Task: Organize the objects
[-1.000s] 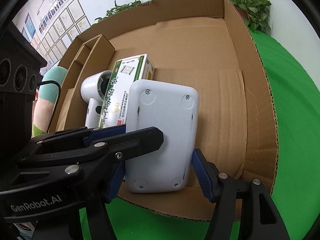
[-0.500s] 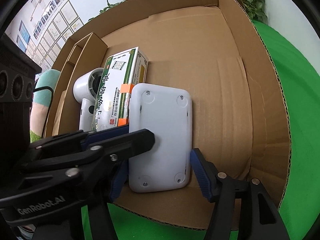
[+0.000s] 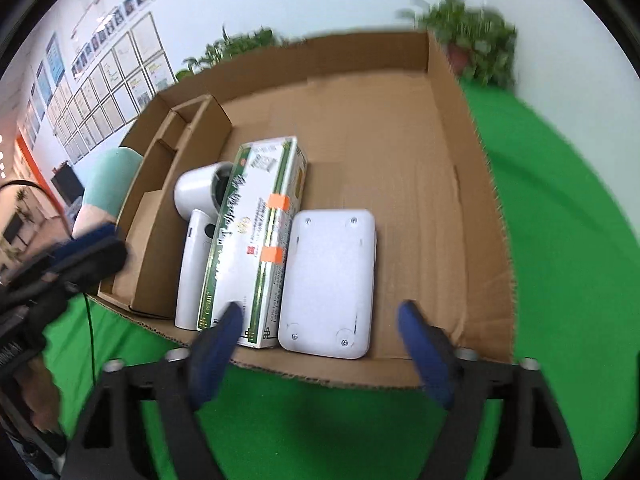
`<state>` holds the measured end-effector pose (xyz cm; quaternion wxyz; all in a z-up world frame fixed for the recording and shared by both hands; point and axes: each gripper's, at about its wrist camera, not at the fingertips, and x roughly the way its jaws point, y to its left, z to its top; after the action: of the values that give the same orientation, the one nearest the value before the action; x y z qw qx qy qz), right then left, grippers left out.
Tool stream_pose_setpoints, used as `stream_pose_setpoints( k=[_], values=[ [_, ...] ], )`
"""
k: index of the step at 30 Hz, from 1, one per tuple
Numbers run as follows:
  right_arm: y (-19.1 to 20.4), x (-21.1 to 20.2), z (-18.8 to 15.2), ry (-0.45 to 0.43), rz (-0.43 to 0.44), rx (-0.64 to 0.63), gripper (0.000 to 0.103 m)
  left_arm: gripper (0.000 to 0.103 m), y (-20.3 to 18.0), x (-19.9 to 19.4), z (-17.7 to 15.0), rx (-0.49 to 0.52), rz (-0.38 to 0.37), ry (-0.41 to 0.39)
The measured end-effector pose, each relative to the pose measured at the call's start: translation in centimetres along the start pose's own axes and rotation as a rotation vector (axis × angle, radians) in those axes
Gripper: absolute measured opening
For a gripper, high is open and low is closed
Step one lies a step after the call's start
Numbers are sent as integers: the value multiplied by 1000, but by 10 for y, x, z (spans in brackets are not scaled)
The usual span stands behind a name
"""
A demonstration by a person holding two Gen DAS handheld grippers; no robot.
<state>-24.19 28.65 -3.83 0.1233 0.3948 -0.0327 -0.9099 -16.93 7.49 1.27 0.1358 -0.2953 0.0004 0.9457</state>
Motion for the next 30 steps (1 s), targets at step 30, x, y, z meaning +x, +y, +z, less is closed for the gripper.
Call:
stream_pose_setpoints(
  k=[30],
  values=[
    [63, 23, -35, -196, -177, -69, 103, 86, 50, 16, -68, -139, 296, -13]
  ],
)
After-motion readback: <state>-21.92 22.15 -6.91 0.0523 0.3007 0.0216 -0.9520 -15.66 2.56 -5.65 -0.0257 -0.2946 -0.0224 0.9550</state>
